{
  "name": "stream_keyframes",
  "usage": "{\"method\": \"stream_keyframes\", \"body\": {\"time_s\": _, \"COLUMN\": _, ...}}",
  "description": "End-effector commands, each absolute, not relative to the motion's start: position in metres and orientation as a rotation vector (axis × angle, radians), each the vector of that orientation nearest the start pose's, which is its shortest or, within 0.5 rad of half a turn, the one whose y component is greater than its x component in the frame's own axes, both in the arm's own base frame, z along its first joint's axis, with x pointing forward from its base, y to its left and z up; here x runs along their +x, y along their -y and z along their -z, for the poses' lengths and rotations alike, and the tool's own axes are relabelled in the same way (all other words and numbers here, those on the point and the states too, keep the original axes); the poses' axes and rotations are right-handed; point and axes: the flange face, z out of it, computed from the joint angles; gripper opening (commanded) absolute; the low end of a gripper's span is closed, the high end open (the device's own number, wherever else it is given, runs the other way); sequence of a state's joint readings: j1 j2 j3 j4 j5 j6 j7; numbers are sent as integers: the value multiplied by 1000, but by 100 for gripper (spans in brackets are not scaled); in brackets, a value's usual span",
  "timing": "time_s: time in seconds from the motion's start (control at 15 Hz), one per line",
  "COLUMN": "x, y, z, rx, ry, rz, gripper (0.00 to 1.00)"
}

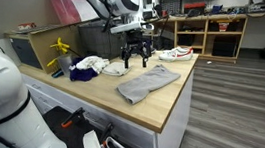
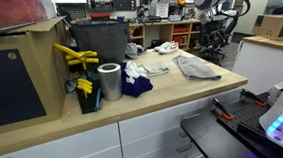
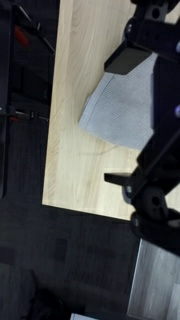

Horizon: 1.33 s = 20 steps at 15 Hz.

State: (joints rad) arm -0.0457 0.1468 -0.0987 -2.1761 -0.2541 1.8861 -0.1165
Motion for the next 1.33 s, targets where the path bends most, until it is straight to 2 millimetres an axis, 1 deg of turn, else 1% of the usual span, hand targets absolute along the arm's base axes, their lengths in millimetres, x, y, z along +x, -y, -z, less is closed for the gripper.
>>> {"method": "stream_keyframes", "body": {"time_s": 0.0, "x": 492, "y": 90, "z": -302, "rx": -3224, "ry": 166, "rz": -756, "gripper": 100}}
{"method": "stream_keyframes", "body": {"time_s": 0.13, "x": 491, "y": 90, "z": -302, "rx": -3224, "ry": 166, "rz": -756, "gripper": 100}}
{"method": "stream_keyframes", "body": {"time_s": 0.2, "x": 498, "y": 90, "z": -297, "rx": -3246, "ry": 177, "rz": -747, "gripper": 100}}
{"method": "stream_keyframes", "body": {"time_s": 0.33, "x": 512, "y": 82, "z": -280, "rx": -3222, "ry": 243, "rz": -747, "gripper": 100}}
{"method": "stream_keyframes", "body": {"time_s": 0.47, "x": 527, "y": 66, "z": -259, "rx": -3207, "ry": 355, "rz": -720, "gripper": 100}}
{"method": "stream_keyframes", "body": {"time_s": 0.53, "x": 533, "y": 54, "z": -246, "rx": -3190, "ry": 431, "rz": -711, "gripper": 100}}
{"method": "stream_keyframes", "body": {"time_s": 0.73, "x": 545, "y": 24, "z": -208, "rx": -3109, "ry": 618, "rz": -695, "gripper": 100}}
{"method": "stream_keyframes", "body": {"time_s": 0.8, "x": 546, "y": 17, "z": -195, "rx": -3084, "ry": 675, "rz": -705, "gripper": 75}}
{"method": "stream_keyframes", "body": {"time_s": 0.87, "x": 546, "y": 10, "z": -187, "rx": -3052, "ry": 717, "rz": -742, "gripper": 72}}
{"method": "stream_keyframes", "body": {"time_s": 1.0, "x": 546, "y": 6, "z": -177, "rx": -2996, "ry": 774, "rz": -776, "gripper": 59}}
{"method": "stream_keyframes", "body": {"time_s": 1.07, "x": 547, "y": 7, "z": -179, "rx": -2995, "ry": 769, "rz": -788, "gripper": 49}}
{"method": "stream_keyframes", "body": {"time_s": 1.13, "x": 547, "y": 9, "z": -181, "rx": -3000, "ry": 758, "rz": -783, "gripper": 43}}
{"method": "stream_keyframes", "body": {"time_s": 1.2, "x": 548, "y": 11, "z": -185, "rx": -3013, "ry": 739, "rz": -762, "gripper": 34}}
{"method": "stream_keyframes", "body": {"time_s": 1.27, "x": 549, "y": 13, "z": -188, "rx": -3031, "ry": 720, "rz": -736, "gripper": 27}}
